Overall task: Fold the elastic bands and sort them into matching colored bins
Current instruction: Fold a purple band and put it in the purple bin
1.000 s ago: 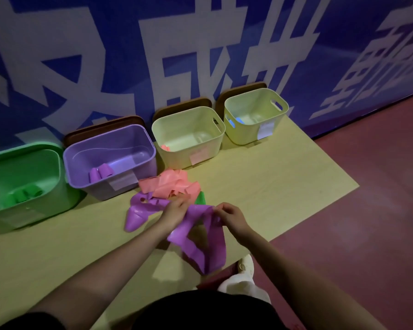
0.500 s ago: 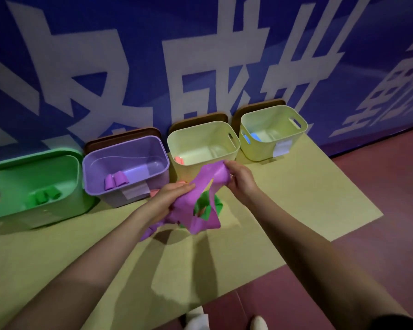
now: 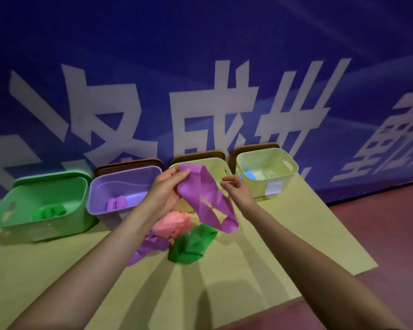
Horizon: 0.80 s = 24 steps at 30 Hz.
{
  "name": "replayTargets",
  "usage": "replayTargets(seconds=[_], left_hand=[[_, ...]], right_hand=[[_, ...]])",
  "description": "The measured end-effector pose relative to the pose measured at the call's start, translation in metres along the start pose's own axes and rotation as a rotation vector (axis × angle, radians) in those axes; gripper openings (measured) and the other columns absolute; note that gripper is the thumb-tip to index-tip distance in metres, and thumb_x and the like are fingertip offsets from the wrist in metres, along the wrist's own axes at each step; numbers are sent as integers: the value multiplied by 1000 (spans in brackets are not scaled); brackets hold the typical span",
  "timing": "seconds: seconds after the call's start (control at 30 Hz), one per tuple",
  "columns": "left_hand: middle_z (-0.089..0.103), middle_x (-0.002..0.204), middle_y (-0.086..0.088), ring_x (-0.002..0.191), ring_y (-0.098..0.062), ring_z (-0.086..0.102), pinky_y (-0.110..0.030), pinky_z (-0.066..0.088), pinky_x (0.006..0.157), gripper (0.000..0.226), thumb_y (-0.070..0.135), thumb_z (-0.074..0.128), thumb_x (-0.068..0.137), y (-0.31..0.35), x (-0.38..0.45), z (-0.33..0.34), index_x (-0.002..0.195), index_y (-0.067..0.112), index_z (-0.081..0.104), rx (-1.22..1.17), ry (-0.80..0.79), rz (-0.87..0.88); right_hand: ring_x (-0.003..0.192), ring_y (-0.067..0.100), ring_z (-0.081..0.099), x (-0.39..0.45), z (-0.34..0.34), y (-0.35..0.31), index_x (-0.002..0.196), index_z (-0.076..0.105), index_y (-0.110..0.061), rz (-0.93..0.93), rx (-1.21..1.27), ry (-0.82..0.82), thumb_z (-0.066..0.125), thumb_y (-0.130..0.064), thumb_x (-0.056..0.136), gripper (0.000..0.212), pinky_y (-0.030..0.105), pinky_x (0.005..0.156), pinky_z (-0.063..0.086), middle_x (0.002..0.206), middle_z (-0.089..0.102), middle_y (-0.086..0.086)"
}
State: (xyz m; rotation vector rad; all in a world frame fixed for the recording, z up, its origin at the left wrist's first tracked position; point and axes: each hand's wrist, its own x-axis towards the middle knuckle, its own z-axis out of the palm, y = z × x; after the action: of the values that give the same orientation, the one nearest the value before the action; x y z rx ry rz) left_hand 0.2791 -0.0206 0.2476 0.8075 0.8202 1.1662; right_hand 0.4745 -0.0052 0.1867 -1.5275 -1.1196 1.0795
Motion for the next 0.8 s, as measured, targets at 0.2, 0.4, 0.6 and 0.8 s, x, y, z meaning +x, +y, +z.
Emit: replayTargets(seconds=[0.2, 0.4, 0.6, 0.8], left_hand=[[69, 81, -2, 72, -9, 67, -20, 55, 67, 10, 3, 54, 93, 27, 2, 43, 95, 7, 62, 132, 45, 157], [70, 93, -7, 88, -19, 66, -33, 55, 79, 15, 9, 57, 93, 38, -5, 52, 96, 17, 69, 328, 47, 233], [68, 87, 2, 89, -19, 65, -43, 57, 81, 10, 17, 59, 92, 41, -16, 28, 93, 23, 68, 684, 107, 445], [68, 94, -9, 91, -22, 65, -40, 54, 80, 8, 19, 62, 91, 36, -18, 17, 98, 16, 61, 542, 140, 378]], right_hand=[[96, 14, 64, -32, 1, -73, 106, 65, -13, -447, 141, -159, 57, -26, 93, 20, 26, 79, 52, 99, 67, -2], [76, 9, 59, -40, 1, -99, 93, 66, -19, -533, 106, -124, 65, -14, 88, 7, 28, 68, 47, 81, 65, -2], [66, 2, 56, -48, 16, -101, 80, 67, -21, -546, -10, -123, 61, -16, 93, 15, 22, 64, 47, 66, 62, -14], [69, 14, 56, -50, 27, -100, 80, 67, -11, -570, -37, -121, 59, -20, 94, 18, 41, 65, 49, 70, 62, 4]])
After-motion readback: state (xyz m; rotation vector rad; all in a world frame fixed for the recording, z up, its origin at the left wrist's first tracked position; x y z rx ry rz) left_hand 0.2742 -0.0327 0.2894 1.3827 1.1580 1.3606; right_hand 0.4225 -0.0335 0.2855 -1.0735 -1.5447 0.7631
